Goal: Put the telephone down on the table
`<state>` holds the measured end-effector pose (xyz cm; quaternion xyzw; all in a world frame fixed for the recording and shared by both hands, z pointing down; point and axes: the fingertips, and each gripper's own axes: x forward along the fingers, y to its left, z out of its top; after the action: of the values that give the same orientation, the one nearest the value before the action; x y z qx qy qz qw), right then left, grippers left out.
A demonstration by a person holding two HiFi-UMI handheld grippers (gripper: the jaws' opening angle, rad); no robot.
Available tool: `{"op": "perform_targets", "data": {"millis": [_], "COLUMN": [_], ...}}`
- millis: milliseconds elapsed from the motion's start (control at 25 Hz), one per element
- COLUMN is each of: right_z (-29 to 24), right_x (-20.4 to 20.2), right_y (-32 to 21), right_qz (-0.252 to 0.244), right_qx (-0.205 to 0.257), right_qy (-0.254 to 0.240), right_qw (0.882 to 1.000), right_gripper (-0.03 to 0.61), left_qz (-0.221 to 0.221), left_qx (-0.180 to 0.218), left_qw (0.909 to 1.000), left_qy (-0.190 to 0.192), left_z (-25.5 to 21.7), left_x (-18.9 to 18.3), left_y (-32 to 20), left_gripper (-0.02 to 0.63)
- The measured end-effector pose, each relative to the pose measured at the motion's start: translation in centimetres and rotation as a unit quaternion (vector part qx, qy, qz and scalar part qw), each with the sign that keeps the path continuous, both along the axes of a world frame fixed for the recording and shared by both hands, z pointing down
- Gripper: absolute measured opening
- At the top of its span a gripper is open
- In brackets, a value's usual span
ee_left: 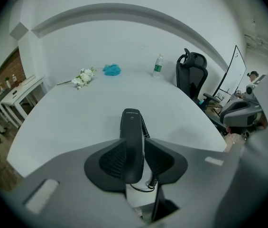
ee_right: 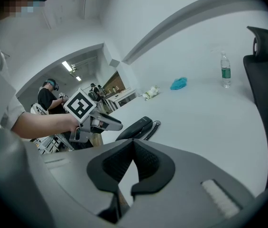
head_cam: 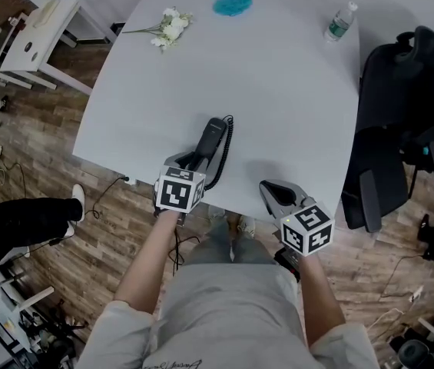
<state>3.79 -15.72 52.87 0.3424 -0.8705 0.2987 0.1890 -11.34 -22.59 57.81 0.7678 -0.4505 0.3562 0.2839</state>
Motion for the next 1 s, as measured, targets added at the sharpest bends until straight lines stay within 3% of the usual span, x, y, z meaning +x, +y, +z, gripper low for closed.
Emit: {"op": "perform_targets", "data": {"millis": [240,360,1000], "right_z": [-1.7,-2.8,-4.8], "right_x": [0.1,0.0,1.6], "right_y": [0.4,0.7,2.7], "right_qz": [0.0,0.003,-0.002], "right_qx": [0.012,0.015,0.025], "right_qy": [-0.015,-0.029,-0.008], "right_qw": [1.0,0.999,1.0], "right_gripper": [0.006,0.006,0.006], "left_qz": [-0.014,-0.01,-0.008], "left_qx": [0.02,0.027,0.04], "left_qw": [0.9991,0.9989,0.9964], "left_qy": [0.036,0.036,0.074], "left_z": [-2.8,-4.0,-7.2], "left_x": [0.4,0.6,1.4], "left_y": [1.8,3.0,9.1], "left_gripper": [0.051,0.017,0.015]}}
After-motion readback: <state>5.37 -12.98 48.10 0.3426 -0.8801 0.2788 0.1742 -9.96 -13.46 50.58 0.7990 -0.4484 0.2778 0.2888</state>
